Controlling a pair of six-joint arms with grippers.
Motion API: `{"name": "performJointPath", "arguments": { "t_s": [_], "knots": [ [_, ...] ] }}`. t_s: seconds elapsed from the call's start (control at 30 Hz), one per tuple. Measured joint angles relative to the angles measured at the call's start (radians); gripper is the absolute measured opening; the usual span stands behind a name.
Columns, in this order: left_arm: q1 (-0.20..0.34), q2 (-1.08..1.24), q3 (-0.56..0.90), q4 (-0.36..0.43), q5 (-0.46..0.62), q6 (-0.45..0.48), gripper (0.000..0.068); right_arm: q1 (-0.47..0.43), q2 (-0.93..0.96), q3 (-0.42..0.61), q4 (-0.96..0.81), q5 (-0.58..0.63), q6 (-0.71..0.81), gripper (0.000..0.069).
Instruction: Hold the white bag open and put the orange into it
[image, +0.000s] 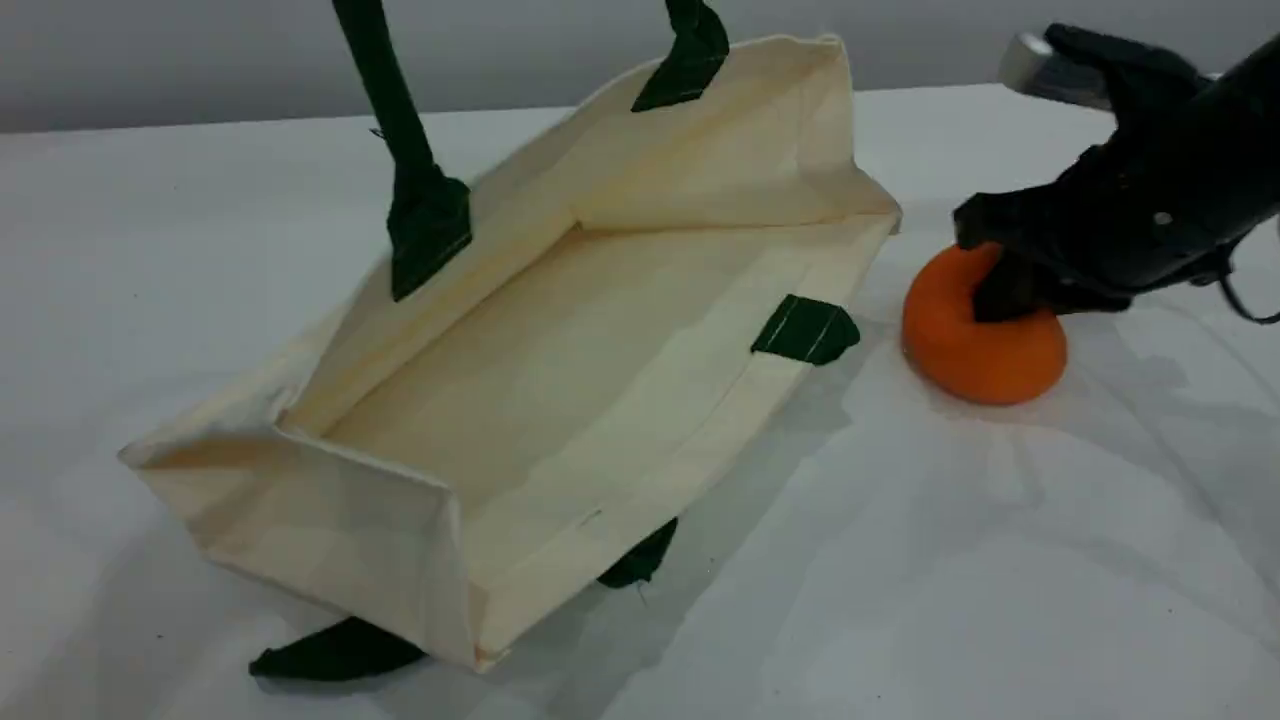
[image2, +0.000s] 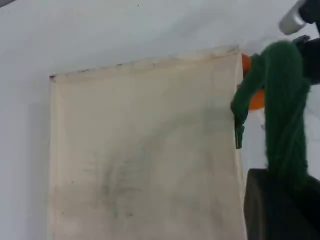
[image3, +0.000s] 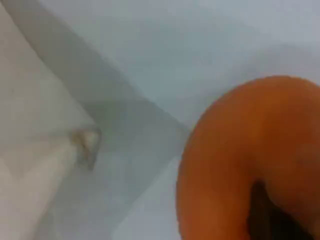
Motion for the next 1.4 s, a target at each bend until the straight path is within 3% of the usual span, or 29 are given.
{"name": "performJointPath", "arguments": {
  "t_s": [0.23, 0.5, 0.7, 0.93, 1.27, 1.4],
  "knots": [
    [0.0, 0.0, 0.0, 0.0, -0.007, 0.002, 0.0076, 0.0, -0.173, 0.114, -0.058, 0.037, 0.001, 0.0034],
    [0.0, 0.0, 0.0, -0.002, -0.015, 0.002, 0.0076, 0.0, -0.4, 0.25, -0.142, 0.201, 0.056, 0.0034],
    [-0.001, 0.0, 0.0, -0.008, -0.002, 0.002, 0.0076, 0.0, -0.552, 0.261, -0.266, 0.398, 0.182, 0.0034],
    [-0.014, -0.013, -0.002, -0.081, 0.0, 0.051, 0.0076, 0.032, -0.636, 0.261, -0.265, 0.491, 0.212, 0.0034],
    [-0.043, -0.048, -0.024, -0.081, 0.022, 0.05, 0.0076, 0.254, -0.624, 0.26, -0.112, 0.314, 0.169, 0.0034],
    [-0.043, -0.052, -0.044, -0.08, 0.029, 0.05, 0.0076, 0.274, -0.611, 0.26, -0.013, 0.299, 0.1, 0.0034]
  ]
}}
